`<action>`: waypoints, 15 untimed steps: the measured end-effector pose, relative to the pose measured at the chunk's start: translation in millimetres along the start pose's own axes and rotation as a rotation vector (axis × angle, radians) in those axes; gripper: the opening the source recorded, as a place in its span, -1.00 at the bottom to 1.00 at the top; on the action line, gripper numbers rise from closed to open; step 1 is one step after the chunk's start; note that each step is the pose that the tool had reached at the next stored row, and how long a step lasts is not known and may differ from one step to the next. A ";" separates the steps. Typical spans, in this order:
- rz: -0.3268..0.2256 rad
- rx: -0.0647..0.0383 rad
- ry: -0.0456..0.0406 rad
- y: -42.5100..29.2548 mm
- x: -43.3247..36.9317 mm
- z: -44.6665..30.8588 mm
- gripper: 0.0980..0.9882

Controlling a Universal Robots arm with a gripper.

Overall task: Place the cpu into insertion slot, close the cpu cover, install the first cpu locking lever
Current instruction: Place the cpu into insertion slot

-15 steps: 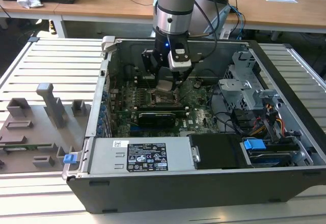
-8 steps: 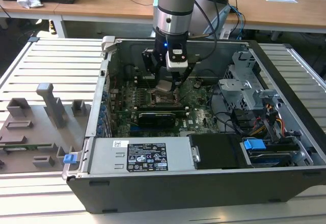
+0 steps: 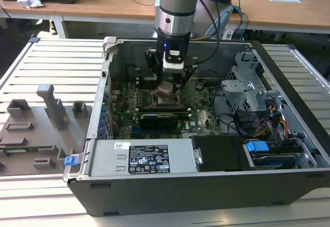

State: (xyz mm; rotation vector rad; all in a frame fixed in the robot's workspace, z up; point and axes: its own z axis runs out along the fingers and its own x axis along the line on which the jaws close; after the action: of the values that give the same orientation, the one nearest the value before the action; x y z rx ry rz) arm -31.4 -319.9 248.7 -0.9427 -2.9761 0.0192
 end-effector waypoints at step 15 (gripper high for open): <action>0.190 -0.003 0.0032 0.0 0.0 1.2 0.00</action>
State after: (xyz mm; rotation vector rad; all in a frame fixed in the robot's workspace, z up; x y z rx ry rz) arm -31.4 -319.9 247.6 -1.2201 -2.8724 0.0164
